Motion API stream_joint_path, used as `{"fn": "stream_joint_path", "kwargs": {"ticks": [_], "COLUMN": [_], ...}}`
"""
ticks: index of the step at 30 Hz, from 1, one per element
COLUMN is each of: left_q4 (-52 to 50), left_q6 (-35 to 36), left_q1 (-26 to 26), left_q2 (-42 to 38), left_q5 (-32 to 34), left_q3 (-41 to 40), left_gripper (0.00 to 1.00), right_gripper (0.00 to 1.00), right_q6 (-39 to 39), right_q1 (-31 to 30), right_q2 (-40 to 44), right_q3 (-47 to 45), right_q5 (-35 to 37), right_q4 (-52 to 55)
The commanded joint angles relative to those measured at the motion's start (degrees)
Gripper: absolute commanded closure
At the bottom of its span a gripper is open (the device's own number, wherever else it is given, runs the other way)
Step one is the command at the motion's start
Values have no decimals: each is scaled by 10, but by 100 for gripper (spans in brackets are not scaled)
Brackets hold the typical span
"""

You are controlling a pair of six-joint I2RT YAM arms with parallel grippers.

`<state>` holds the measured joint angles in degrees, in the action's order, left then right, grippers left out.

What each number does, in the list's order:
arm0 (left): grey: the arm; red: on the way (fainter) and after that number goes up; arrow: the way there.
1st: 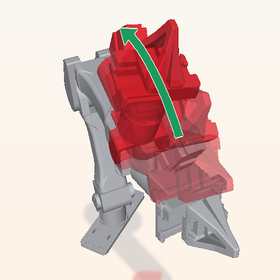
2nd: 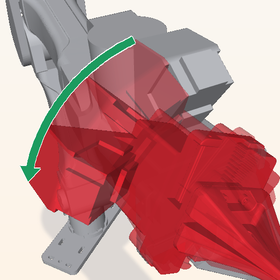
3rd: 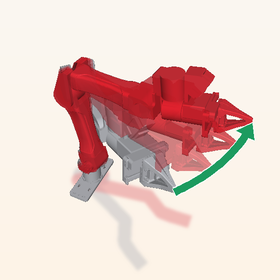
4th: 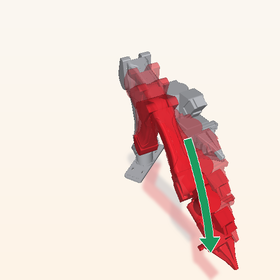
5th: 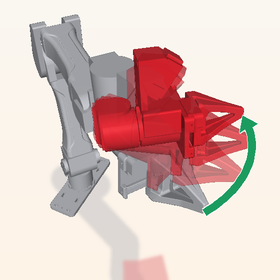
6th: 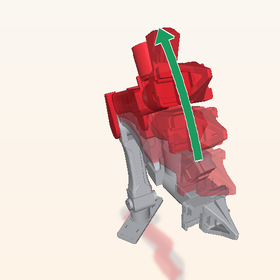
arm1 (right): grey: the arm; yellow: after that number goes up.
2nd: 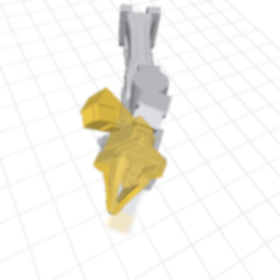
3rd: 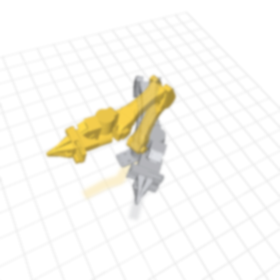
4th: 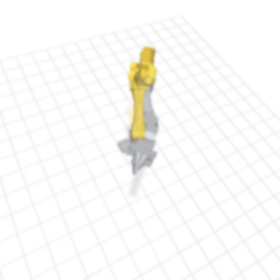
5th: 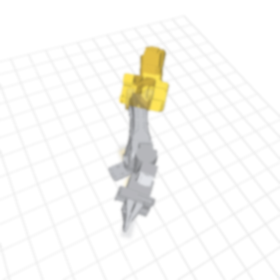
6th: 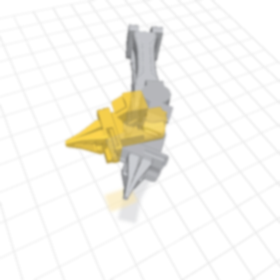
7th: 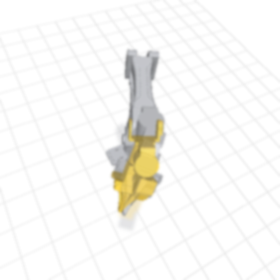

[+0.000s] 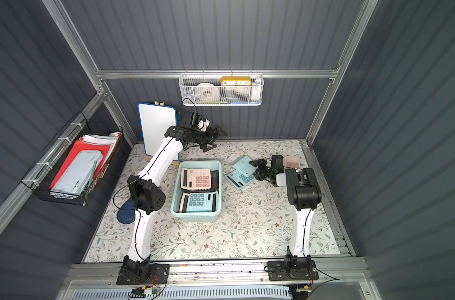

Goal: Put the calculator in the storage box
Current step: Pick up the calculator at the center of the board.

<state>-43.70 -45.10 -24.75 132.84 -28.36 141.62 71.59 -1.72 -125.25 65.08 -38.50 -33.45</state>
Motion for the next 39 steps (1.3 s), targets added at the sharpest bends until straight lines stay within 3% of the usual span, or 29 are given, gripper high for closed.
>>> {"fn": "stream_joint_path", "kwargs": {"ticks": [1, 6, 17, 31, 35, 39], "left_q4": [10, 1, -21, -67, -107, -147], "left_q6": [-12, -5, 15, 25, 24, 26], "left_q1": [8, 8, 12, 63, 87, 97], "left_q2": [3, -13, -60, -113, -127, -142], "left_q5": [-4, -3, 10, 18, 9, -4], "left_q3": [-13, -13, -42, -59, -57, -55], "left_gripper": [1, 1, 1, 0, 1, 1], "right_gripper": [47, 68, 99, 99, 100, 100], "right_q6": [48, 92, 146, 174, 135, 46], "right_q1": [-5, -5, -9, -14, -18, -28], "right_q2": [-53, -66, -32, 99, 170, 255], "right_q3": [-9, -1, 8, -4, -17, -14], "right_q5": [8, 11, 17, 30, 19, 16], "right_q4": [11, -63, -126, -117, -50, 87]}}
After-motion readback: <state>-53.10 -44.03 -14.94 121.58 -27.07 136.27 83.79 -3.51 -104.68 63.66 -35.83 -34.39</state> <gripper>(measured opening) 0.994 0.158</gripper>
